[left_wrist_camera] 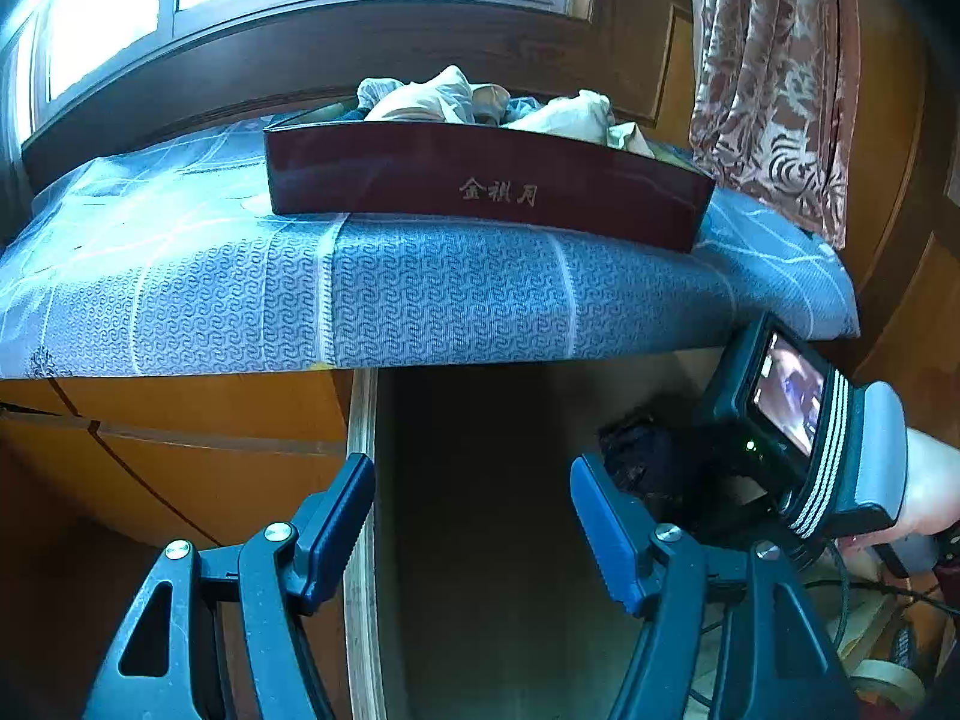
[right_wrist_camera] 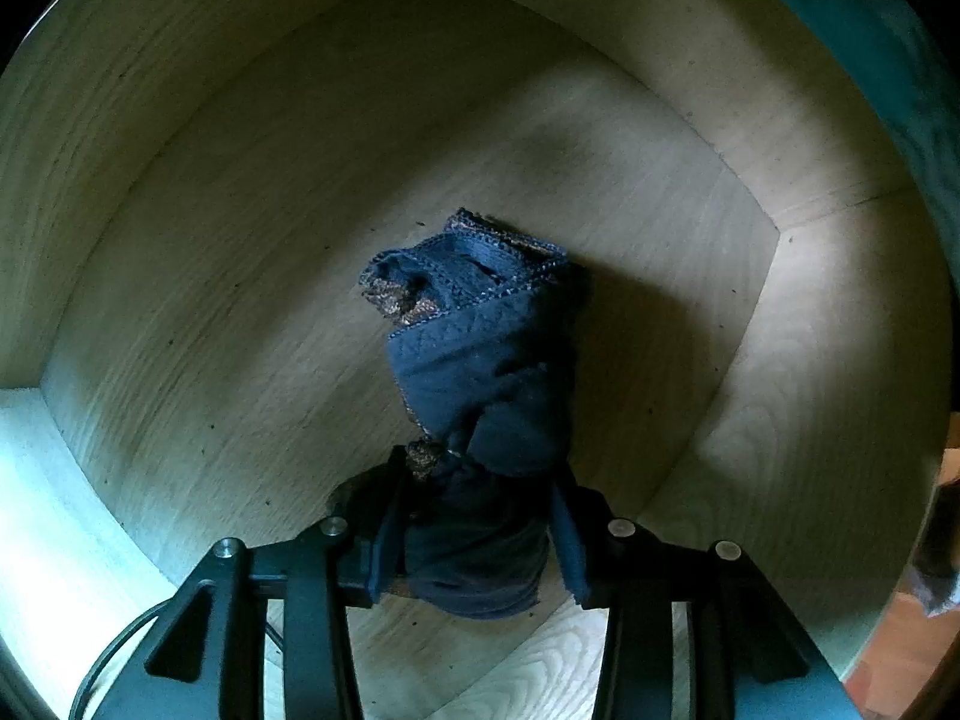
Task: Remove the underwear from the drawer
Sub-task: 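Withdraw the left tool from the box toward the drawer, then lift the navy garment out of the drawer and carry it over the box with the right tool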
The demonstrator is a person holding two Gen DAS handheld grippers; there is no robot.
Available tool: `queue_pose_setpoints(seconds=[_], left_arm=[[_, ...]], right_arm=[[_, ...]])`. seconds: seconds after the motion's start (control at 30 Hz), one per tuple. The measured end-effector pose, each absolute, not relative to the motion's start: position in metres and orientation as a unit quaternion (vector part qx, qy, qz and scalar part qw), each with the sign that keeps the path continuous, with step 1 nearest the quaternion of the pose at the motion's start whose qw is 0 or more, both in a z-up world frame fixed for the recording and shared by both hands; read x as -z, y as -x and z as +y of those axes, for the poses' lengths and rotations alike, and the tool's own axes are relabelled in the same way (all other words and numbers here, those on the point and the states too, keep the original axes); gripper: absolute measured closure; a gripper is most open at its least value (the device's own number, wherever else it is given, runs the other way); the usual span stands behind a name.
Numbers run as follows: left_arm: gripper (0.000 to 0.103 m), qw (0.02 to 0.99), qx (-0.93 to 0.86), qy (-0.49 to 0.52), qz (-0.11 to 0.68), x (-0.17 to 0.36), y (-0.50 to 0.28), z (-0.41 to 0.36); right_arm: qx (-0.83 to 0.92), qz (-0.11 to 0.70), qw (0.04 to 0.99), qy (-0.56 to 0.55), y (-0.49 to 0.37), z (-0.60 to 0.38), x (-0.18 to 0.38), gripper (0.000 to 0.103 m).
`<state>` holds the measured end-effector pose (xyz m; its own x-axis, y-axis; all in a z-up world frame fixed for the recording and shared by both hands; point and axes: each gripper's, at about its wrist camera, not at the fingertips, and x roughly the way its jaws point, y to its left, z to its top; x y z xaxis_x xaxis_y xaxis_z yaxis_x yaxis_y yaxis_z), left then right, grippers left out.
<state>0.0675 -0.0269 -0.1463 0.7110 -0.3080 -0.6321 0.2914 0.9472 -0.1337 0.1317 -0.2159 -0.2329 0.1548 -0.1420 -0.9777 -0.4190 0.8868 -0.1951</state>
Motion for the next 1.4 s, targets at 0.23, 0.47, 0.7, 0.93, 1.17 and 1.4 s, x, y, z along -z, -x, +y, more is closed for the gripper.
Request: queue_pose_setpoints(seconds=[0.23,0.47,0.7,0.93,1.17,1.4], left_arm=[[0.034,0.923,0.157,-0.01,0.351,0.149,-0.065,-0.034],[0.032,0.926,0.147,-0.041,0.344,0.154,-0.061,-0.045],[0.03,0.922,0.162,-0.045,0.348,0.156,-0.057,-0.053],[0.03,0.918,0.166,-0.043,0.358,0.157,-0.064,-0.055],[0.03,0.914,0.168,-0.044,0.366,0.16,-0.067,-0.057],[0.03,0.911,0.164,-0.046,0.376,0.162,-0.072,-0.061]], right_arm=[[-0.097,0.643,0.728,0.218,-0.131,-0.219,0.23,0.06],[-0.103,0.642,0.731,0.208,-0.133,-0.223,0.231,0.063],[-0.11,0.641,0.737,0.185,-0.13,-0.231,0.226,0.064],[-0.146,0.645,0.74,0.126,-0.122,-0.247,0.208,0.065],[-0.154,0.622,0.759,0.114,-0.109,-0.26,0.17,0.065],[-0.16,0.586,0.785,0.116,-0.086,-0.268,0.124,0.065]])
